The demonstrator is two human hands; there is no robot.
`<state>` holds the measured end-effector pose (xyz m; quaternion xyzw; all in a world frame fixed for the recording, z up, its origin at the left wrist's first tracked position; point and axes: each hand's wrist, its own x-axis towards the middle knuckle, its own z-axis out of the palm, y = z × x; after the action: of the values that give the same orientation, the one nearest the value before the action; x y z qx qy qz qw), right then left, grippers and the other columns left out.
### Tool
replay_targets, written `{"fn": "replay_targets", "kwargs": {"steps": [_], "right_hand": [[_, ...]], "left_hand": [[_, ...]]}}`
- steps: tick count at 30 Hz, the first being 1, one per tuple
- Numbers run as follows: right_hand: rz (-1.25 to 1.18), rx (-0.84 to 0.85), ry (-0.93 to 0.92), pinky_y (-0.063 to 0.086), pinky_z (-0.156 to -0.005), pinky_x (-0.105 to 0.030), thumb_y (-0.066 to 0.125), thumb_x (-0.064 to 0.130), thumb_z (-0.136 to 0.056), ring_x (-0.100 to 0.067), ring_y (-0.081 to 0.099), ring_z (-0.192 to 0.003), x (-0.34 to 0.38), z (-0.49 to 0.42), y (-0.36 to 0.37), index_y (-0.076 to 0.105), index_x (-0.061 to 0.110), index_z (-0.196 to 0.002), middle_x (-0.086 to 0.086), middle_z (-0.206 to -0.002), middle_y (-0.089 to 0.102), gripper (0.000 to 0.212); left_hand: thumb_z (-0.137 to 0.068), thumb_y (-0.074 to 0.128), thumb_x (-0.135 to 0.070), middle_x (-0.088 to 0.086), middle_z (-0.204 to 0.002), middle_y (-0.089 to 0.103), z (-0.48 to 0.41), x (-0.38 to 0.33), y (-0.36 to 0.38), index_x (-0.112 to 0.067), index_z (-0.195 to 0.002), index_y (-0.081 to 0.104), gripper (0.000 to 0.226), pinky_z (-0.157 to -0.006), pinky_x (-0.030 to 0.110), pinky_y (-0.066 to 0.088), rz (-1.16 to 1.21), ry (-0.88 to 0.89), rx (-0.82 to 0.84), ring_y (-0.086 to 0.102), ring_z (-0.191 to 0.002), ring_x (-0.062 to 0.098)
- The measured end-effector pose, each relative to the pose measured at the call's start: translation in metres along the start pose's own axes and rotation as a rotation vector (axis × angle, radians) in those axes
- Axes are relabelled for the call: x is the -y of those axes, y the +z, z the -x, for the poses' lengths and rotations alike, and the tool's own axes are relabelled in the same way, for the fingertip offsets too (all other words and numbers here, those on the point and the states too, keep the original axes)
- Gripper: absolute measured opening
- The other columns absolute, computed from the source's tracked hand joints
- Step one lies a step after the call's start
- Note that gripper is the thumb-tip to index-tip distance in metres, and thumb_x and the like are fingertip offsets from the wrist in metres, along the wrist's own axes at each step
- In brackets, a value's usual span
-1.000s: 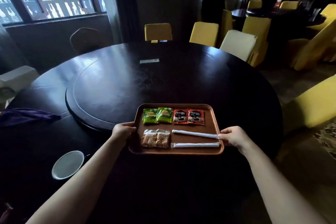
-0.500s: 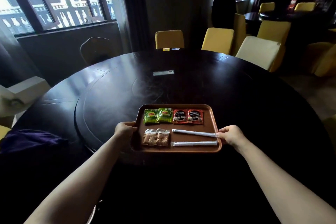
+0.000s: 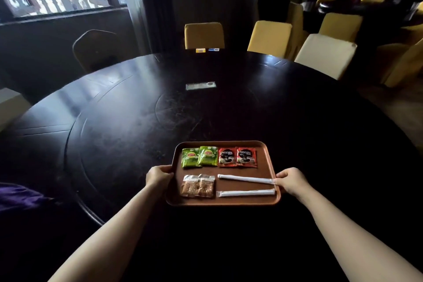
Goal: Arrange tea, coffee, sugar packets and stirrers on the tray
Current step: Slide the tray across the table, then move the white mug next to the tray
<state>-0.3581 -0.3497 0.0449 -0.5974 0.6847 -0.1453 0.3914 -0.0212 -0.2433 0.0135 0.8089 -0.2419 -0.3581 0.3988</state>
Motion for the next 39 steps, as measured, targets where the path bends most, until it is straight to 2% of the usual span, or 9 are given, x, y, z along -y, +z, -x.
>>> {"fn": "replay_targets", "kwargs": {"steps": [4, 7, 10, 13, 26, 29, 31, 35, 39], "right_hand": [[0.039, -0.015, -0.019, 0.044, -0.067, -0.029, 0.072, 0.01, -0.072, -0.023, 0.058, -0.066, -0.001, 0.004, 0.006, 0.057, 0.02, -0.051, -0.004, -0.062, 0.061, 0.028], [0.07, -0.024, 0.002, 0.047, -0.071, -0.032, 0.071, 0.01, -0.074, -0.026, 0.061, -0.071, -0.008, 0.005, 0.015, 0.056, 0.019, -0.053, -0.009, -0.07, 0.064, 0.027], [0.051, -0.048, 0.002, 0.05, -0.079, -0.036, 0.072, 0.01, -0.073, -0.031, 0.065, -0.083, -0.013, 0.004, 0.02, 0.068, 0.008, -0.072, -0.015, -0.086, 0.07, 0.005], [0.063, -0.06, 0.011, 0.049, -0.083, -0.037, 0.071, 0.011, -0.073, -0.033, 0.064, -0.09, -0.014, 0.003, 0.023, 0.068, 0.0, -0.093, -0.018, -0.095, 0.07, 0.023], [0.145, -0.145, 0.022, 0.047, -0.088, -0.035, 0.064, 0.016, -0.079, -0.032, 0.06, -0.103, -0.006, 0.018, 0.028, 0.061, 0.001, -0.108, -0.018, -0.112, 0.065, 0.032], [0.245, -0.218, -0.112, 0.044, -0.091, -0.039, 0.058, 0.016, -0.083, -0.036, 0.053, -0.109, 0.0, 0.041, 0.029, 0.057, 0.001, -0.112, -0.022, -0.119, 0.058, 0.033], [0.266, -0.257, -0.25, 0.042, -0.092, -0.038, 0.056, 0.012, -0.083, -0.037, 0.049, -0.112, 0.007, 0.058, 0.034, 0.056, 0.001, -0.113, -0.022, -0.12, 0.056, 0.032], [0.232, -0.145, -0.557, 0.041, -0.091, -0.037, 0.058, 0.011, -0.082, -0.034, 0.053, -0.106, 0.029, 0.1, 0.064, 0.061, 0.004, -0.106, -0.017, -0.111, 0.064, 0.025], [0.227, 0.253, -0.758, 0.047, -0.086, -0.033, 0.059, 0.023, -0.084, -0.02, 0.059, -0.095, 0.039, 0.156, 0.116, 0.062, 0.013, -0.103, -0.006, -0.101, 0.067, 0.022]], "left_hand": [[-0.071, 0.064, -0.003, 0.004, -0.093, 0.076, 0.004, -0.002, -0.001, -0.02, -0.1, 0.073, 0.034, -0.083, 0.037, 0.057, -0.026, 0.005, -0.014, 0.07, -0.082, 0.016], [-0.073, 0.064, -0.003, 0.006, -0.098, 0.075, 0.01, -0.002, 0.002, -0.018, -0.101, 0.072, 0.033, -0.085, 0.034, 0.055, -0.035, 0.018, -0.029, 0.069, -0.086, 0.016], [-0.074, 0.062, 0.0, 0.008, -0.104, 0.074, 0.009, -0.001, 0.004, -0.016, -0.105, 0.071, 0.035, -0.086, 0.031, 0.054, -0.037, 0.043, -0.036, 0.068, -0.09, 0.016], [-0.076, 0.061, 0.0, 0.009, -0.107, 0.073, 0.01, -0.001, 0.004, -0.014, -0.107, 0.07, 0.035, -0.086, 0.028, 0.052, -0.09, 0.076, -0.038, 0.067, -0.094, 0.017], [-0.081, 0.06, -0.016, 0.008, -0.091, 0.075, 0.024, 0.012, -0.021, -0.015, -0.102, 0.073, 0.025, -0.081, 0.03, 0.053, -0.313, 0.137, 0.079, 0.068, -0.083, 0.02], [-0.084, 0.059, -0.016, 0.005, -0.07, 0.069, 0.036, 0.024, -0.041, -0.01, -0.102, 0.071, 0.023, -0.058, 0.024, 0.049, -0.258, 0.12, 0.123, 0.06, -0.062, 0.017], [-0.086, 0.057, -0.016, 0.006, -0.081, 0.07, 0.045, 0.035, -0.06, -0.01, -0.108, 0.068, 0.025, -0.052, 0.02, 0.047, -0.253, 0.137, 0.1, 0.059, -0.066, 0.016], [-0.086, 0.057, -0.016, 0.016, -0.107, 0.07, 0.073, 0.069, -0.112, -0.011, -0.113, 0.066, 0.028, -0.081, 0.028, 0.045, -0.231, 0.161, -0.173, 0.065, -0.095, 0.027], [-0.088, 0.055, -0.018, 0.013, -0.116, 0.068, 0.112, 0.123, -0.158, -0.011, -0.117, 0.063, 0.031, -0.087, 0.026, 0.041, -0.298, 0.129, -0.286, 0.063, -0.105, 0.025]]}}
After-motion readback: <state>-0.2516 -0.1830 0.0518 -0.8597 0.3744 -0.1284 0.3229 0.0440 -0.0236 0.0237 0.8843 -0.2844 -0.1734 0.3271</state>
